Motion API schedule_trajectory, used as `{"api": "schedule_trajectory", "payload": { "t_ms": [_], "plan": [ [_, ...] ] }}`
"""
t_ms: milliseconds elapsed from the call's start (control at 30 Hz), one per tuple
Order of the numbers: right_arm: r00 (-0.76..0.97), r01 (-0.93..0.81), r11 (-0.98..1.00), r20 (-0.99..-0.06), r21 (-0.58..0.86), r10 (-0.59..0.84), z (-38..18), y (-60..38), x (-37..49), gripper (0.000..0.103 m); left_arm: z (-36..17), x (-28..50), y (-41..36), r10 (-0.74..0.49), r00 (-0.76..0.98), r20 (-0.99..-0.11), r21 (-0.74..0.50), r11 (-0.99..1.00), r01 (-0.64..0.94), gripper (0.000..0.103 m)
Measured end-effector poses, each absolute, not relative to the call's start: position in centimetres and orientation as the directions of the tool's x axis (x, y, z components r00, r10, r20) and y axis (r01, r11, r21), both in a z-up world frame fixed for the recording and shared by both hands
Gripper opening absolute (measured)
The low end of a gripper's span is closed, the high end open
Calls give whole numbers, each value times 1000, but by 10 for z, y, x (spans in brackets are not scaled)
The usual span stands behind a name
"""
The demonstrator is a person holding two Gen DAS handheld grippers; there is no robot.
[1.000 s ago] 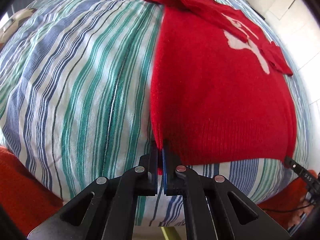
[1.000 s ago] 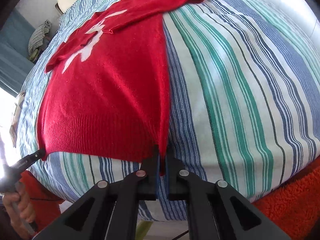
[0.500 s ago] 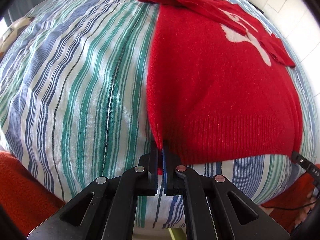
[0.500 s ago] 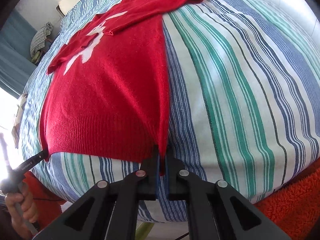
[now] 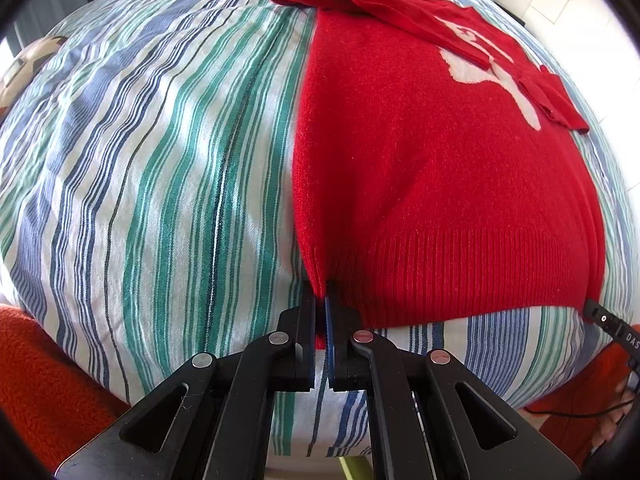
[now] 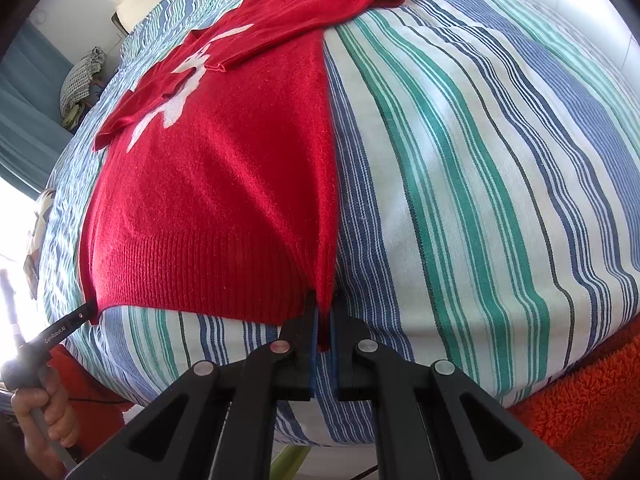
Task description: Fold small clothes
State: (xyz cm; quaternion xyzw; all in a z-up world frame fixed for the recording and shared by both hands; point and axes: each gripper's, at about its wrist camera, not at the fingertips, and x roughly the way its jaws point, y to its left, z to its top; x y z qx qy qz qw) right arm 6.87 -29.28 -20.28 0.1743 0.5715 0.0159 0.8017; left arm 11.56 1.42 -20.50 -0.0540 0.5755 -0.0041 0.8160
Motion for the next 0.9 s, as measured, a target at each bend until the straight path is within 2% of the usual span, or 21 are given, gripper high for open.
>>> {"api": "schedule_trajectory", "payload": {
  "t_ms": [500, 700, 767, 800, 867, 900],
  "plan": [
    [359, 196, 923, -900, 330, 246, -204, -298, 64, 3, -205, 112, 6, -29, 360, -932, -46, 998, -38, 5],
    [367, 216, 900, -886, 378, 284, -204, -303, 62, 6, -203, 111, 5, -19, 373, -927, -35, 999, -37, 7],
    [367, 218, 897, -884, 385, 290, -203, -304, 61, 6, -202, 110, 5, -5, 376, -926, -22, 999, -39, 13],
    [367, 218, 897, -884, 384, 289, -203, -303, 61, 7, -201, 108, 6, 4, 377, -926, -12, 999, -41, 20],
    [366, 215, 900, -886, 379, 285, -202, -302, 61, 7, -199, 106, 6, 30, 380, -925, 13, 999, -46, 36],
    [366, 214, 902, -887, 376, 283, -201, -301, 61, 7, -198, 104, 6, 43, 381, -924, 26, 998, -50, 49]
  ]
}}
